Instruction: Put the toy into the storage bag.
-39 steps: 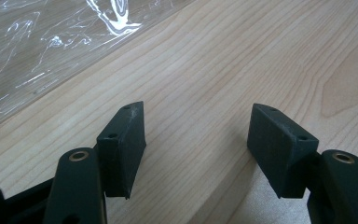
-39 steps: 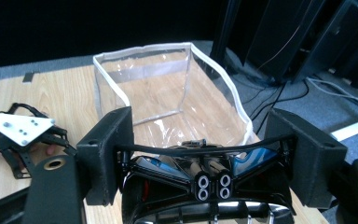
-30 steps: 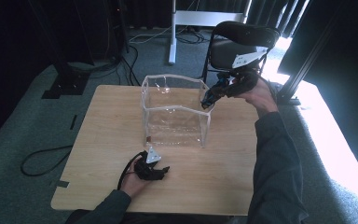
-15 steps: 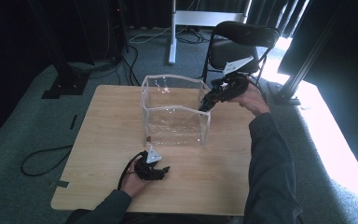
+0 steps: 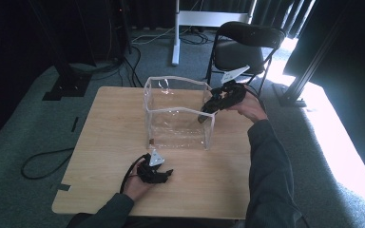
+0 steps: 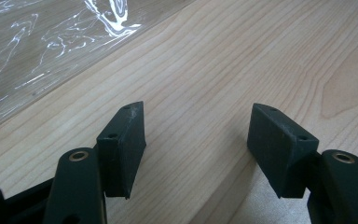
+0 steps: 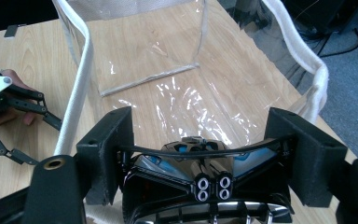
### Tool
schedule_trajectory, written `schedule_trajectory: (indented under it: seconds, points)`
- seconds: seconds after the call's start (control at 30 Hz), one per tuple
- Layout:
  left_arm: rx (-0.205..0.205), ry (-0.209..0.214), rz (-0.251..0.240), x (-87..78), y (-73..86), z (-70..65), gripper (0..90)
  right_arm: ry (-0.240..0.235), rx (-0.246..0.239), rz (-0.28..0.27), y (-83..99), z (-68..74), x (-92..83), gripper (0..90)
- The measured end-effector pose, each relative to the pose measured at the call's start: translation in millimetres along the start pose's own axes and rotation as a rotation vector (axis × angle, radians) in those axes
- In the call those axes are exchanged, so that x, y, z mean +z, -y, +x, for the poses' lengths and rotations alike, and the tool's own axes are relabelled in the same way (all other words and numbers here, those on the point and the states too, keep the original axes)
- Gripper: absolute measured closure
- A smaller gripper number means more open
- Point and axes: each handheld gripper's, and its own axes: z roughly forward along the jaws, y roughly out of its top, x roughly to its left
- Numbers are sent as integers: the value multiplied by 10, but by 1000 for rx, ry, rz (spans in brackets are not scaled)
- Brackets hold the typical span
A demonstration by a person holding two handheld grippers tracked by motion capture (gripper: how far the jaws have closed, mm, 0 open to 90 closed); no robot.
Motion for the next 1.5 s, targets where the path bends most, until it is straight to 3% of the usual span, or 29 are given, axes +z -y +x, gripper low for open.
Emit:
schedule_trajectory:
  seconds: [0.37, 0.6, 0.8, 1.13, 1.23, 1.5]
  points:
    - [4, 1, 2, -14, 12, -9, 375, 1, 24, -1, 80, -47, 24, 245]
    - [4, 0, 3, -28, 24, -19, 375, 15, 35, 40, 104, -53, 47, 244]
    - [3, 0, 1, -29, 26, -21, 375, 36, 14, 75, 114, -16, 120, 242]
    - [4, 0, 2, -30, 27, -21, 375, 61, 21, 61, 128, 7, 91, 238]
    - [5, 0, 2, -30, 27, -21, 375, 66, 20, 79, 137, 8, 97, 240]
    - [6, 2, 4, -30, 26, -25, 367, 100, 33, 30, 168, -4, -48, 271]
